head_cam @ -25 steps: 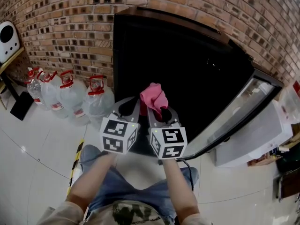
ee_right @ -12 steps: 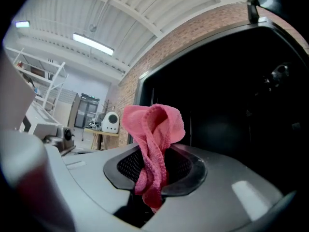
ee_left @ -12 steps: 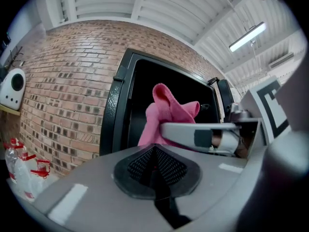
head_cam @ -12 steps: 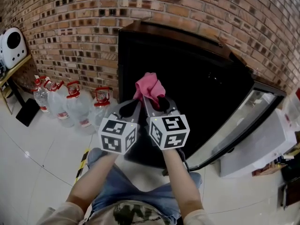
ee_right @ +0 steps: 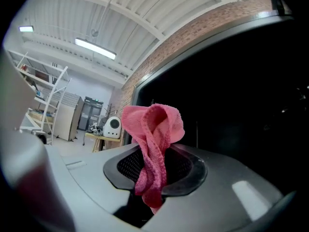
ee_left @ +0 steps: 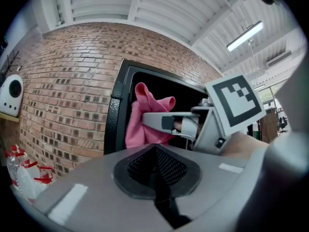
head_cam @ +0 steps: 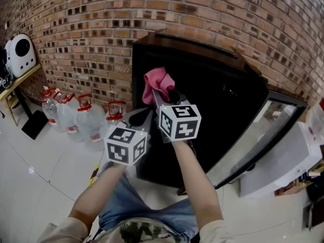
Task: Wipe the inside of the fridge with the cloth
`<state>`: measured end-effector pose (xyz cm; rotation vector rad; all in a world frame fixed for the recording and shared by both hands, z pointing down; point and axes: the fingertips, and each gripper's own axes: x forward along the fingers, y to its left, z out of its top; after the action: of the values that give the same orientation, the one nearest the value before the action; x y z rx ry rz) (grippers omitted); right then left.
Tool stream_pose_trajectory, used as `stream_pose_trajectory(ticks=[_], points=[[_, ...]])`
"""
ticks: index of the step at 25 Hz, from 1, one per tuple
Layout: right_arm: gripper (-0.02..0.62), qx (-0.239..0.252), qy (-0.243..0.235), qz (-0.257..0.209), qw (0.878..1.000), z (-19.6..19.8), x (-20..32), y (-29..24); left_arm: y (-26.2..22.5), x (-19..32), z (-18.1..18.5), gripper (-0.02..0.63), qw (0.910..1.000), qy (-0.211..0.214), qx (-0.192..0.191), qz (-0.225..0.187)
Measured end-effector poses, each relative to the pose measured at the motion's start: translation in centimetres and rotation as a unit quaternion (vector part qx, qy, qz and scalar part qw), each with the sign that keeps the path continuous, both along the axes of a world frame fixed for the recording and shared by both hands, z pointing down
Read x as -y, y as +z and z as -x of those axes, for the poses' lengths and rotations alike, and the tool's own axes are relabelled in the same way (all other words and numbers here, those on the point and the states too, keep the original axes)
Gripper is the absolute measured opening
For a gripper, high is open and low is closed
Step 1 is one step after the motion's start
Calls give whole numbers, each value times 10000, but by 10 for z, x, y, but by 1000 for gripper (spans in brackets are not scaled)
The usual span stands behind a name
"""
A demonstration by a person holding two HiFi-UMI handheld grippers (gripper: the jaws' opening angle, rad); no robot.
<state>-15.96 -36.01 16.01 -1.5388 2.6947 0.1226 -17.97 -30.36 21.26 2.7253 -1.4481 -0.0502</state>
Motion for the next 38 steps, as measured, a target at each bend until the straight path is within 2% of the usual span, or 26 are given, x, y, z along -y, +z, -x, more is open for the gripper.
stream_pose_trajectory(ticks=[8,14,22,28,32,38], points=[[104,-34,462,30,9989,-20,79,1,-5,16,-4,-5,9998,120,-77,-154],[104,-3,817,92,9966,-35,134,8,-10,36,-11,-5,9992,179,-296,-201],[104,91,1250,338,9915,-60,202,23,-15,47,-23,-5,9979,407,-370,-342],[104,-225,1538,259,9875,-69,226,28,-12,53,-26,-5,9972,549,-374,-346],[104,-86,1700,390,9846,-77,232,33,-10,56,-32,-5,9969,597,-368,-364],[105,-280,2156,351,9755,-121,228,34,-10,55,-42,-5,9959,713,-404,-384]])
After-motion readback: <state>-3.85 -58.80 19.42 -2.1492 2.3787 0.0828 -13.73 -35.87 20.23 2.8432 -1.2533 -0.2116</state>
